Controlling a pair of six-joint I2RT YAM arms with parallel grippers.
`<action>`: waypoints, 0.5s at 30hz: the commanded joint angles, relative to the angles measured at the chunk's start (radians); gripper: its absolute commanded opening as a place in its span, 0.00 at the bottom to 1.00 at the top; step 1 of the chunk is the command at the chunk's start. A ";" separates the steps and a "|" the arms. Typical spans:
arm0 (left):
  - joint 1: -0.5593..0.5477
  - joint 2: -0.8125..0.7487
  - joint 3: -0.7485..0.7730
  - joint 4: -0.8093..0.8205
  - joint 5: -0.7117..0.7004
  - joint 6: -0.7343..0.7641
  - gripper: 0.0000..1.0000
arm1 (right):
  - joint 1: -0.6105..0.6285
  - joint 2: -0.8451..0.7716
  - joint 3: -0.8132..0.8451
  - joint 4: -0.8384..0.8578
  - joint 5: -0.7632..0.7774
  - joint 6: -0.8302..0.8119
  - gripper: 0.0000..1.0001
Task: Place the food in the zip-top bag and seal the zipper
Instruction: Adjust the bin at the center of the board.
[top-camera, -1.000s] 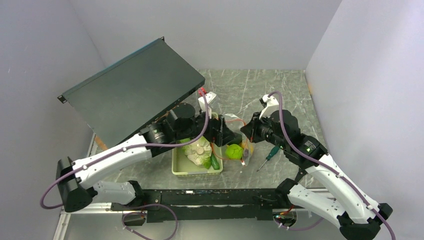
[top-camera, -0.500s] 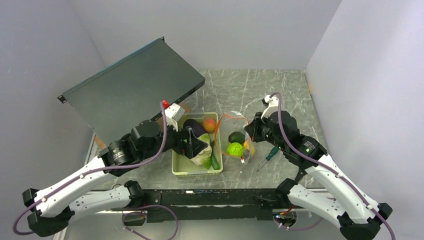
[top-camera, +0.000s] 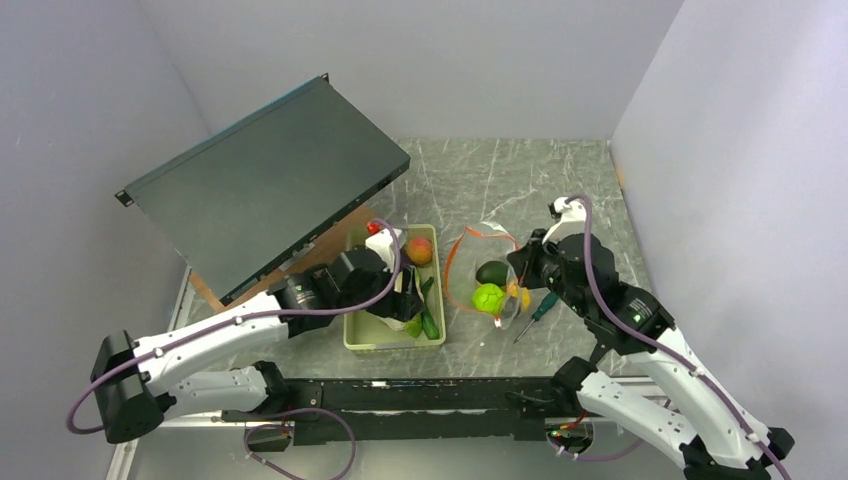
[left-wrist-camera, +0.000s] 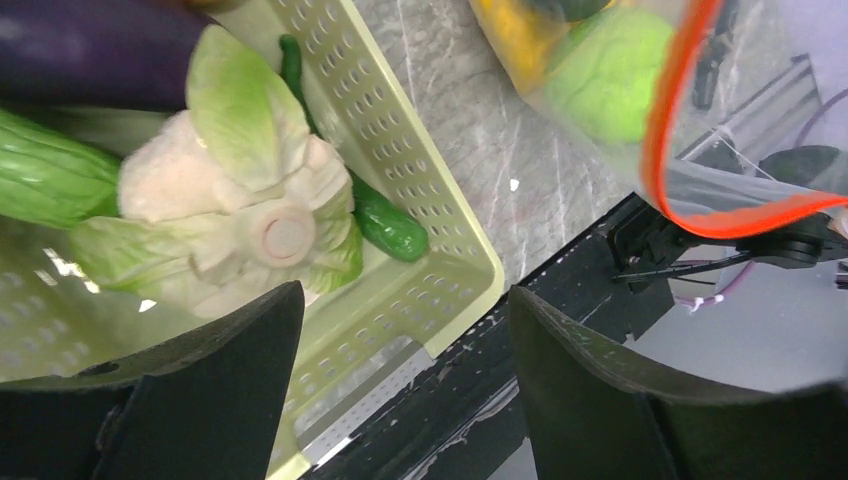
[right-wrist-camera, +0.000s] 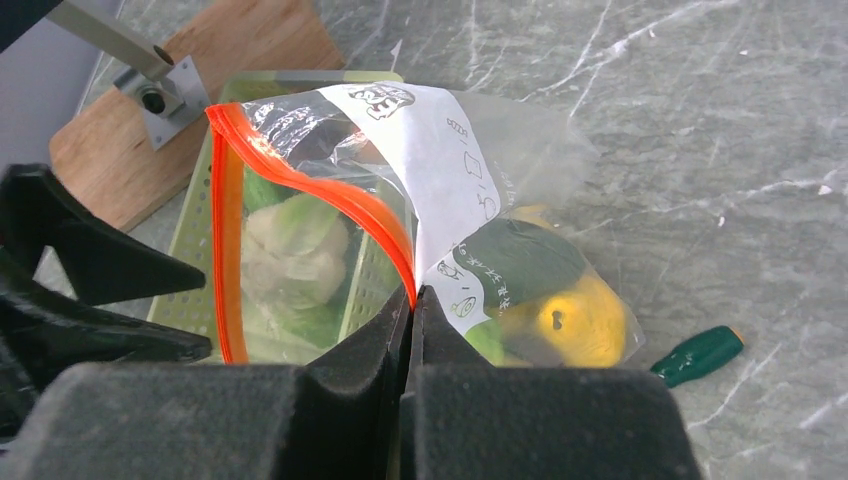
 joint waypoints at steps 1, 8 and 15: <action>-0.006 0.045 -0.063 0.225 0.058 -0.115 0.75 | 0.004 -0.060 0.012 0.009 0.062 0.028 0.00; -0.006 0.251 -0.015 0.205 0.071 -0.345 0.50 | 0.005 -0.063 0.017 -0.005 0.063 0.019 0.00; -0.064 0.404 0.081 0.155 -0.003 -0.505 0.49 | 0.004 -0.062 0.009 0.005 0.053 0.008 0.00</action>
